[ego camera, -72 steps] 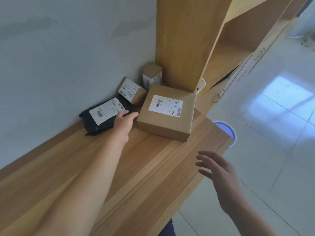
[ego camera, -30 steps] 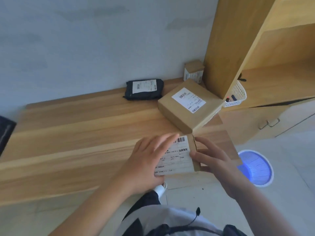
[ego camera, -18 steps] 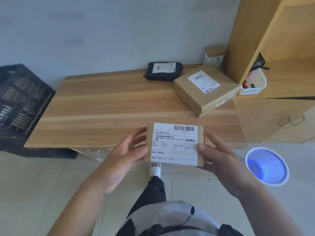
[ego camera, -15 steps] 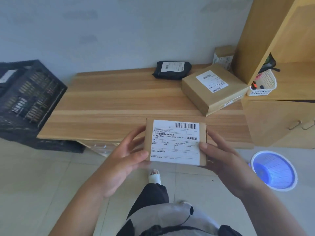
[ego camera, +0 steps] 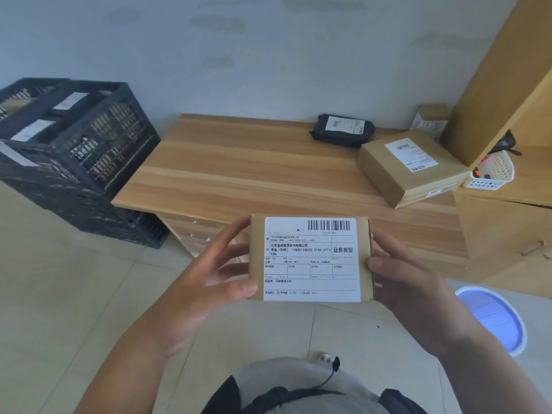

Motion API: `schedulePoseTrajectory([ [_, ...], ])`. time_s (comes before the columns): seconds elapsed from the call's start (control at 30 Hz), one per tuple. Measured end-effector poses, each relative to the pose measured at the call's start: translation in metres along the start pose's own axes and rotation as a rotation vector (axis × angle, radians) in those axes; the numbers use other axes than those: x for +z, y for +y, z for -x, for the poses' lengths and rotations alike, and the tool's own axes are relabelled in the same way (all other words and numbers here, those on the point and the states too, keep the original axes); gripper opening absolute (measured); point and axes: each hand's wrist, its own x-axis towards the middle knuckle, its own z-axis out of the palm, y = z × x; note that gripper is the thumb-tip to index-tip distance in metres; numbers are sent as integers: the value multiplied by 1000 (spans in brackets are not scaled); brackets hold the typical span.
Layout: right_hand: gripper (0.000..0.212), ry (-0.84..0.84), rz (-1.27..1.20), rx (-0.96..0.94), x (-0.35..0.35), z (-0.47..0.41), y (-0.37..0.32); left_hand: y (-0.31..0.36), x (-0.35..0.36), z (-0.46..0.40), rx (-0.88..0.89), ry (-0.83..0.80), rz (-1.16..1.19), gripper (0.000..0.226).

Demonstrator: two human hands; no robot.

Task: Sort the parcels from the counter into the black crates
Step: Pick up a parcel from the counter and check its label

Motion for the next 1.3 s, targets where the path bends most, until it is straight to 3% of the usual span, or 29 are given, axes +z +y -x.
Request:
schedulePoseTrajectory([
  [0.23,59,-104,121,23,76,22,3,-22,-49,76,-38,39,59,84],
  [0.6,70,-37,160,56,156,51,23,-49,-101,145,-15,26,94,81],
  [0.73,63,-30,196,60,177,55,26,-58,-114,160,-7,25,120,80],
  [1.03,55,-78,236,31,236,30,37,-68,-150,193,-17,150,167,70],
  [1.3,54,-177,284,93,280,-34,46,-87,-192,206,-59,313,221,83],
])
